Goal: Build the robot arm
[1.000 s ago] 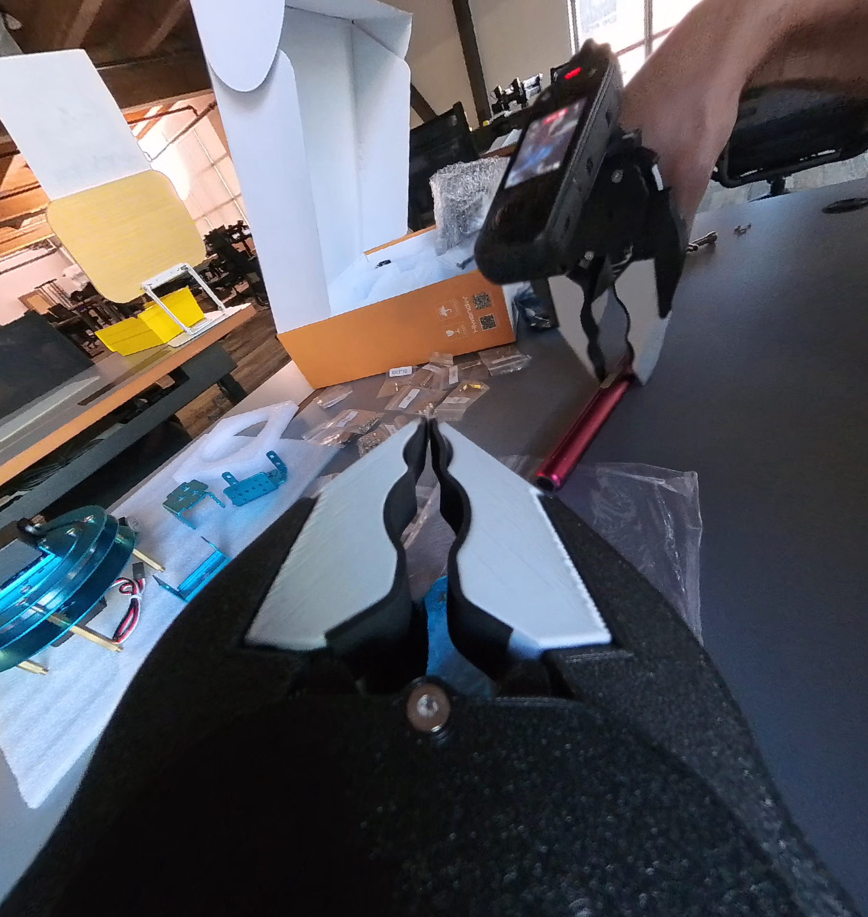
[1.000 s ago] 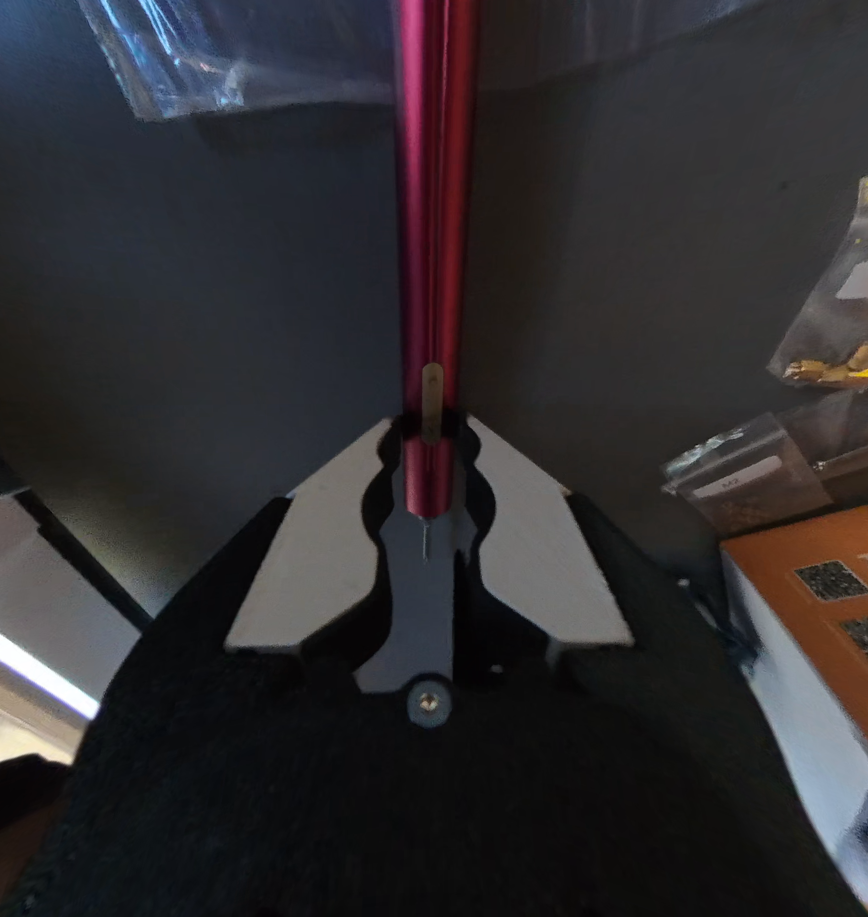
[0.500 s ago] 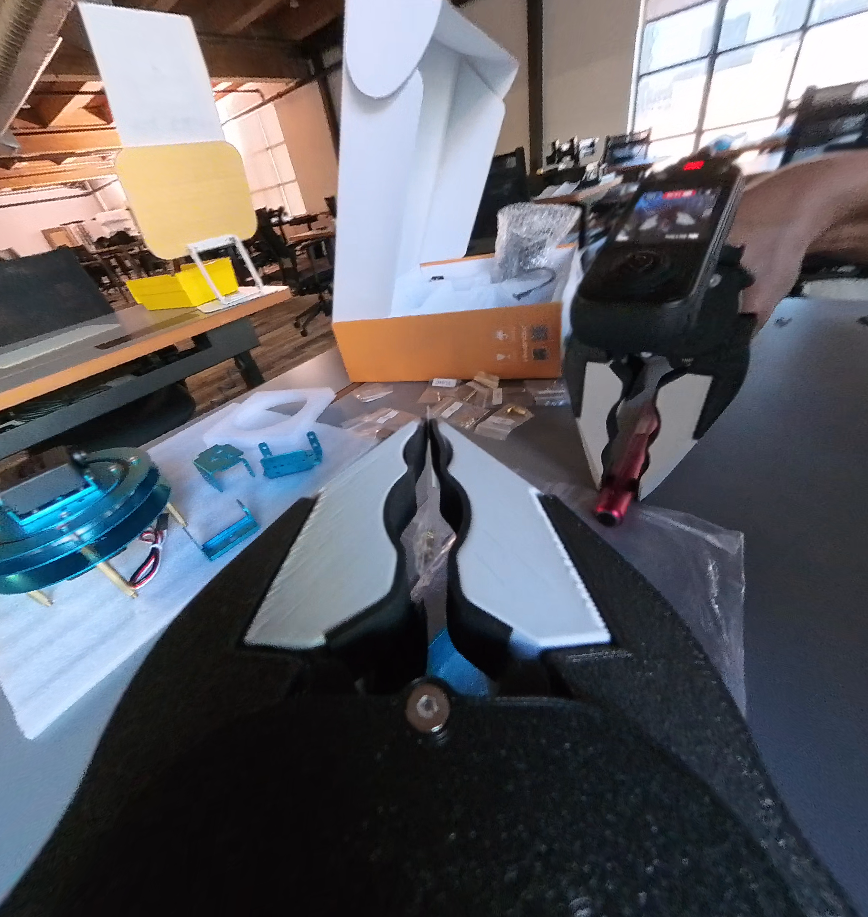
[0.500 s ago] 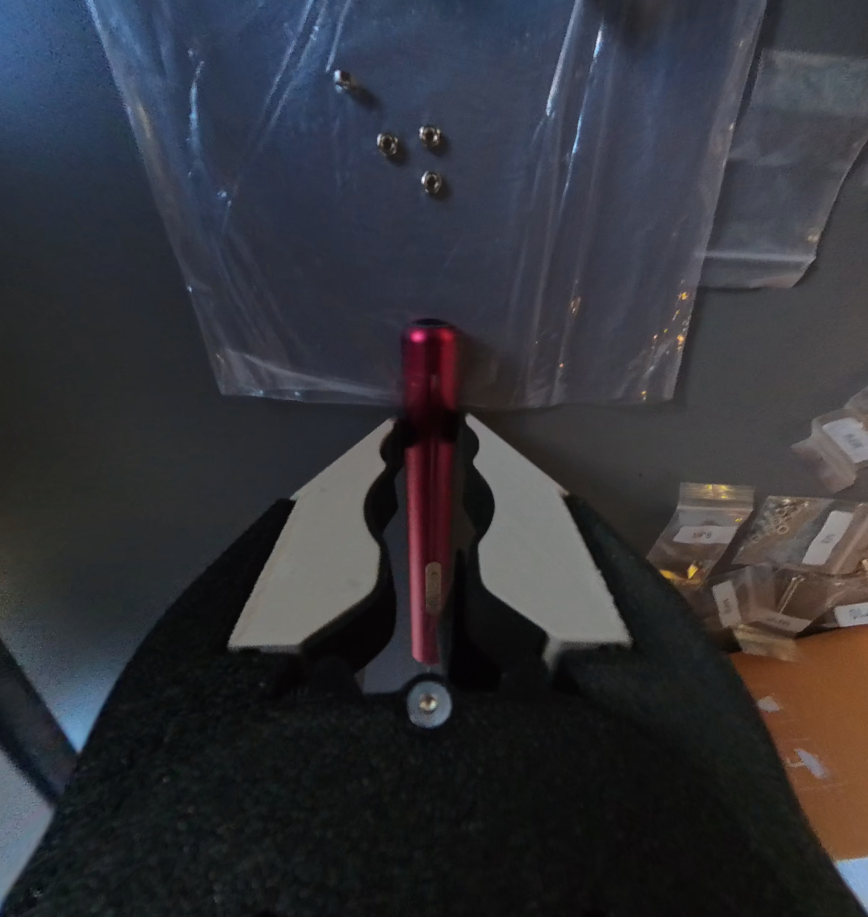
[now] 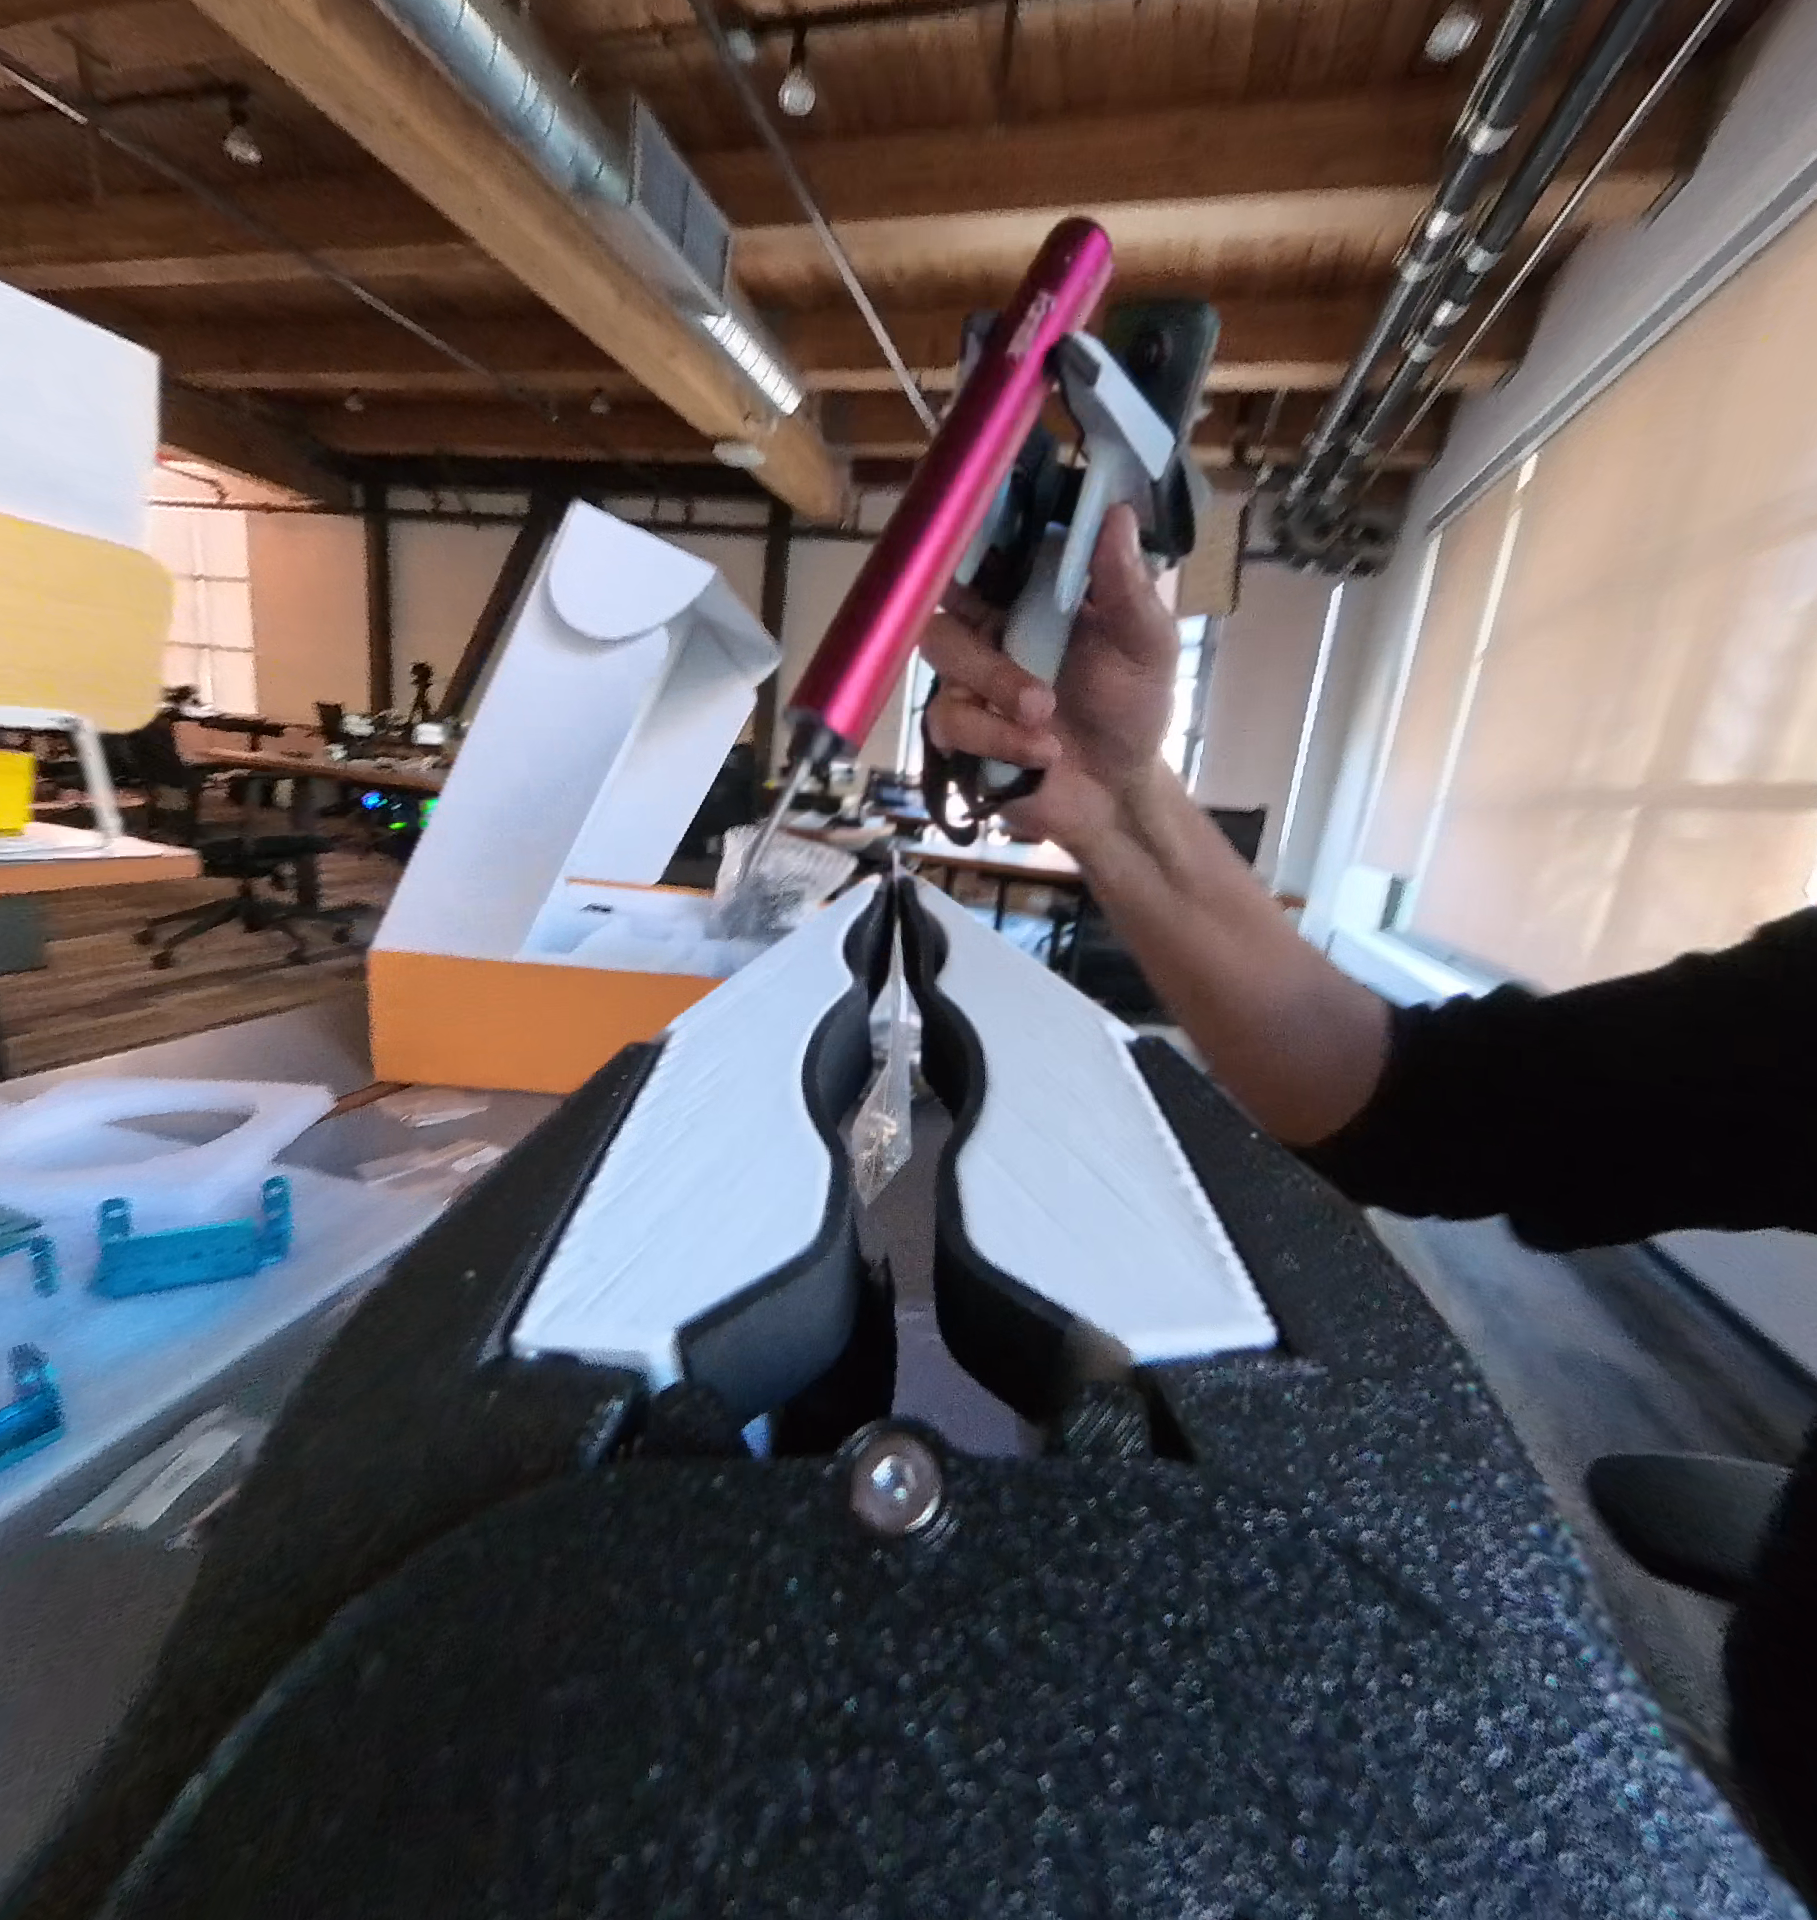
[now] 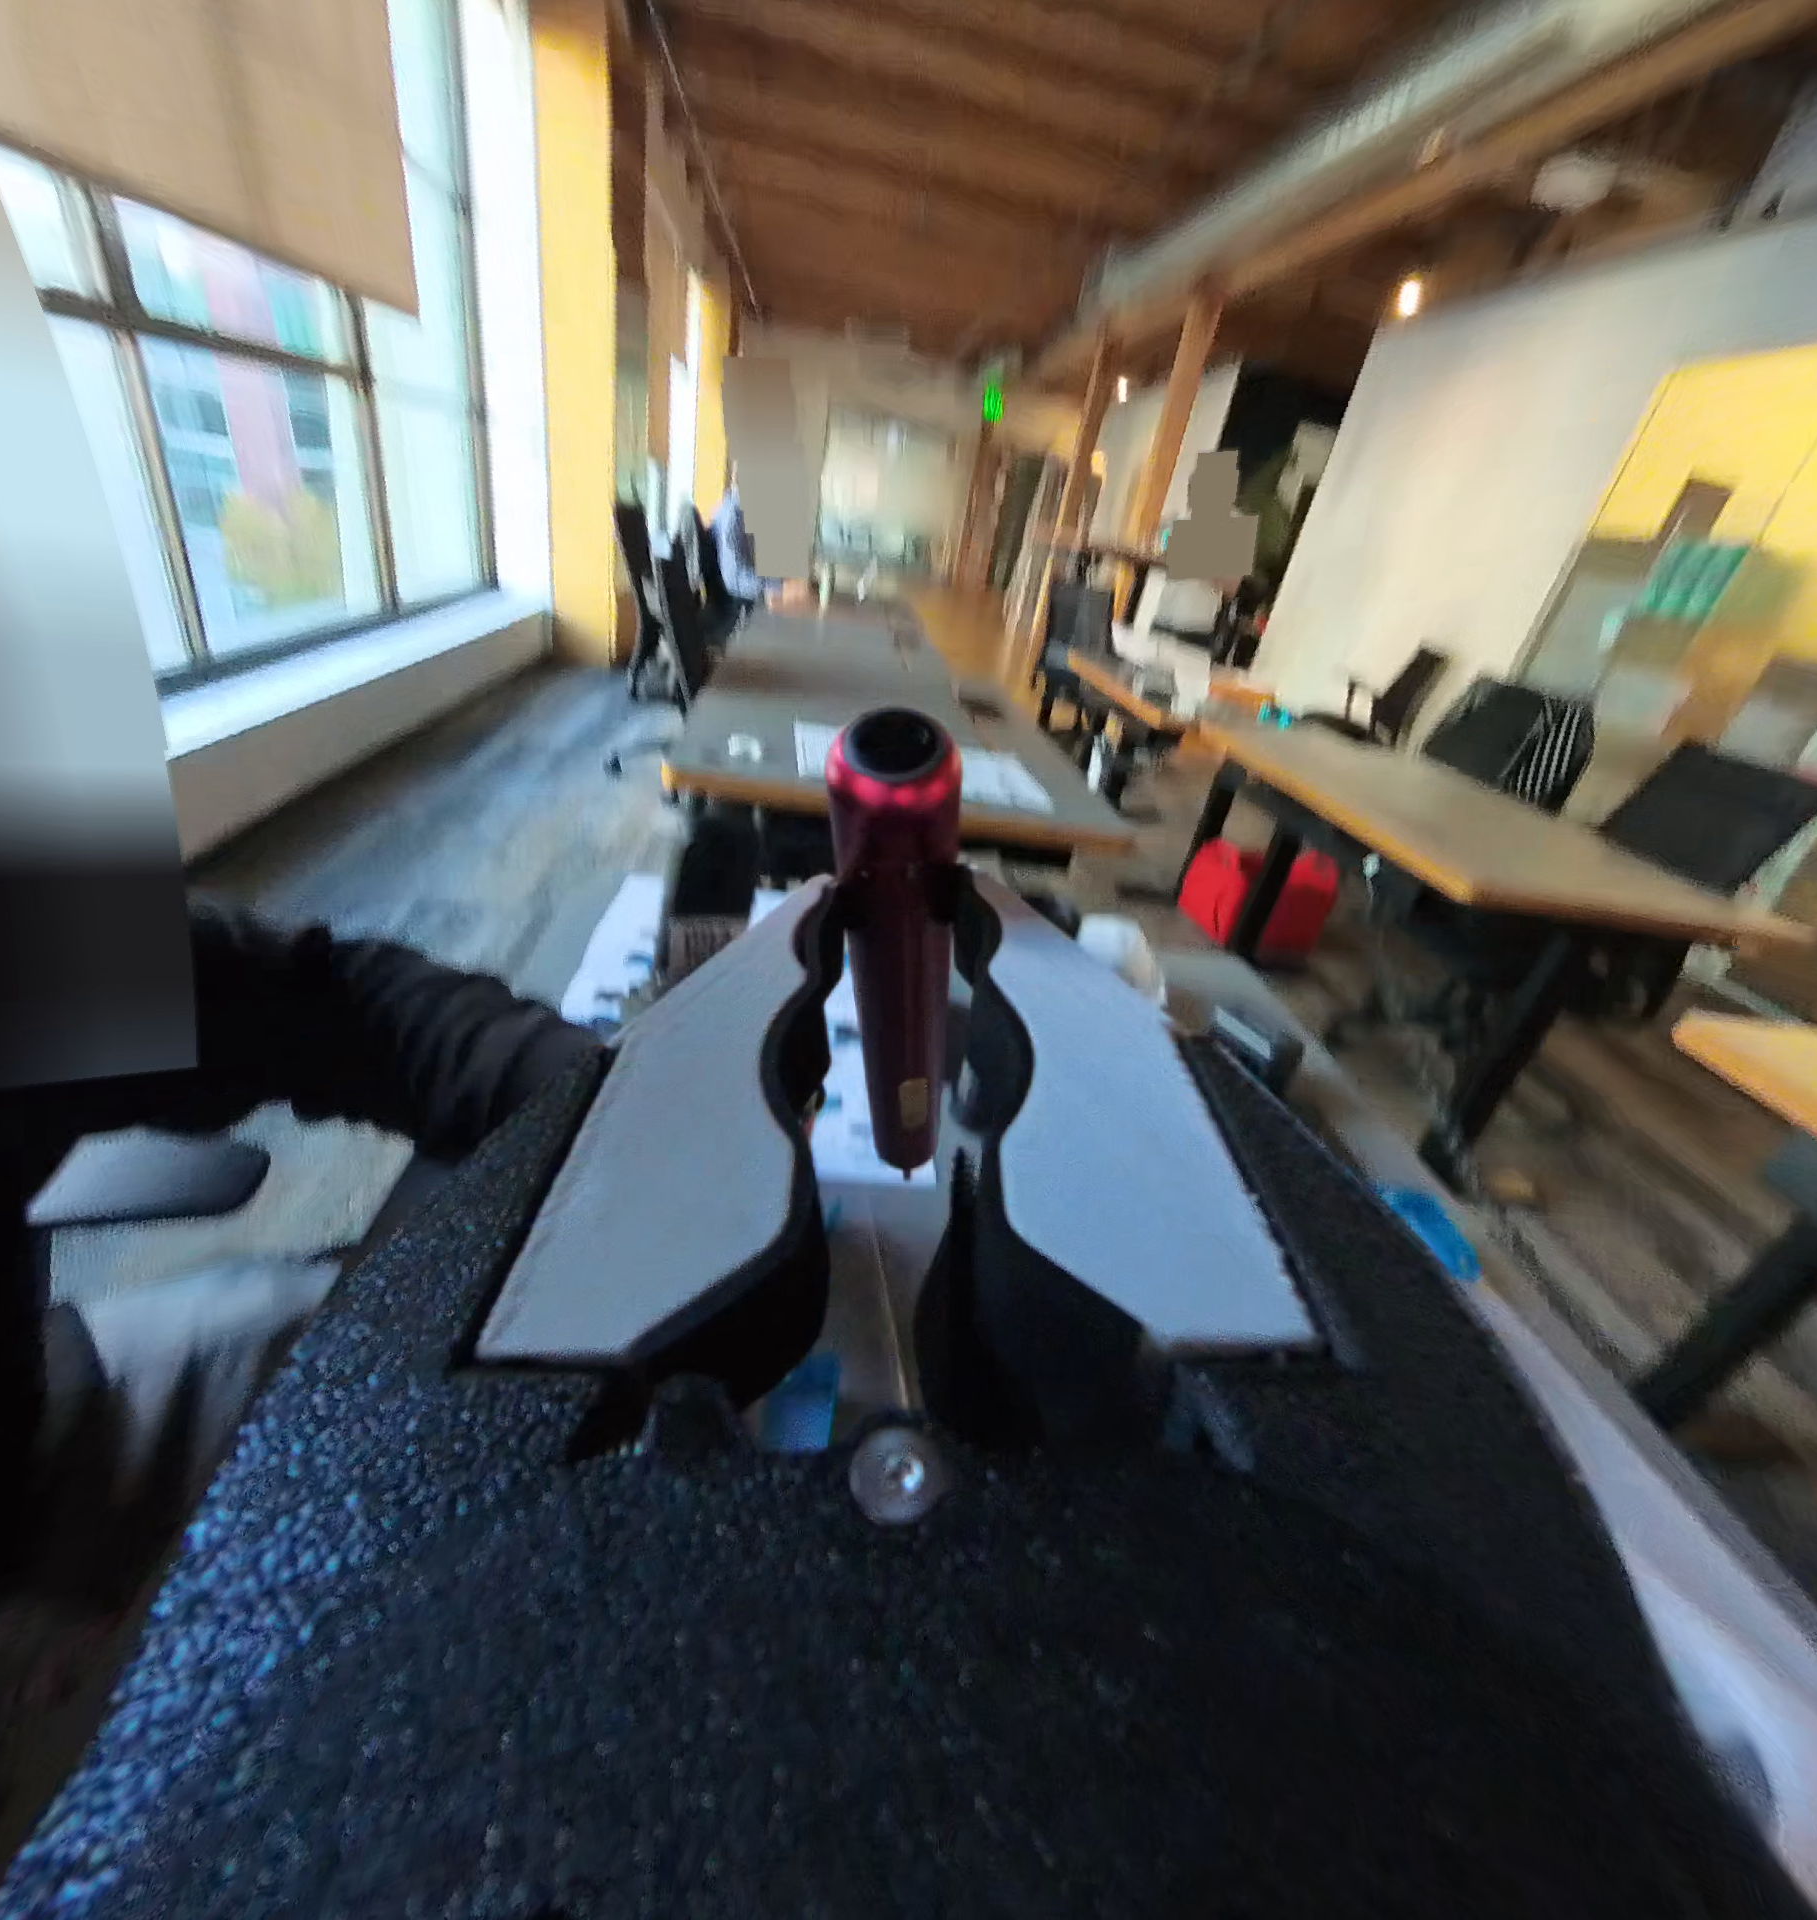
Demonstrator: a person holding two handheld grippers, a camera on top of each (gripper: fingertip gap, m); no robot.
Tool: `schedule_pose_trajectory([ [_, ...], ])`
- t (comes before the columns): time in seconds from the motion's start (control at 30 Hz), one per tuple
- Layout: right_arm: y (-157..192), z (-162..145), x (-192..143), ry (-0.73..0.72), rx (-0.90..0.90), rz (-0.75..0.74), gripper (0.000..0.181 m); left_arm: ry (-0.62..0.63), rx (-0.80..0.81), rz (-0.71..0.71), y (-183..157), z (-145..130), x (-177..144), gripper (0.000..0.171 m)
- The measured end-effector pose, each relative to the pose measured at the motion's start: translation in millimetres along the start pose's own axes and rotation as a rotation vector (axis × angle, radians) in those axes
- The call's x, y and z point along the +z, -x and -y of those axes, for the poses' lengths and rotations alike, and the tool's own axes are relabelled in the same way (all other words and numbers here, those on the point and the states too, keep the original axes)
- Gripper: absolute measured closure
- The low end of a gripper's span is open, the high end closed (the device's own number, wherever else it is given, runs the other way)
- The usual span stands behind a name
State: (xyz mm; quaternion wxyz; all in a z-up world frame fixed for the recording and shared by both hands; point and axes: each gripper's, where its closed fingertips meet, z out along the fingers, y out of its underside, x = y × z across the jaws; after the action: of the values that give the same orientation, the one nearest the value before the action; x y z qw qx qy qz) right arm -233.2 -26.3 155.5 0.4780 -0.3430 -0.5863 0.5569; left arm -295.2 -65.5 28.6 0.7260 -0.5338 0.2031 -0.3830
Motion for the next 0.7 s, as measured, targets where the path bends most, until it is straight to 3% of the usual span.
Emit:
schedule_pose_trajectory([
  [0.1, 8.1, 41.4, 6.8, -0.148, 0.011, 0.05, 0.162, -0.058, -0.041, -0.034, 2.4, 15.4, -8.0, 0.171],
  [0.2, 14.2, 58.0, 13.8, -0.224, 0.074, 0.092, 0.163, -0.082, -0.056, -0.051, 6.0, 22.3, -13.5, 0.171],
  [0.37, 8.5, 44.6, 30.0, -0.191, 0.175, 0.085, 0.163, -0.058, -0.074, -0.116, -4.0, 17.0, -11.5, 0.171],
  [0.7, 5.7, 48.9, 32.5, -0.309, 0.296, 0.109, 0.162, -0.027, -0.084, -0.139, -13.3, 3.9, -4.5, 0.171],
])
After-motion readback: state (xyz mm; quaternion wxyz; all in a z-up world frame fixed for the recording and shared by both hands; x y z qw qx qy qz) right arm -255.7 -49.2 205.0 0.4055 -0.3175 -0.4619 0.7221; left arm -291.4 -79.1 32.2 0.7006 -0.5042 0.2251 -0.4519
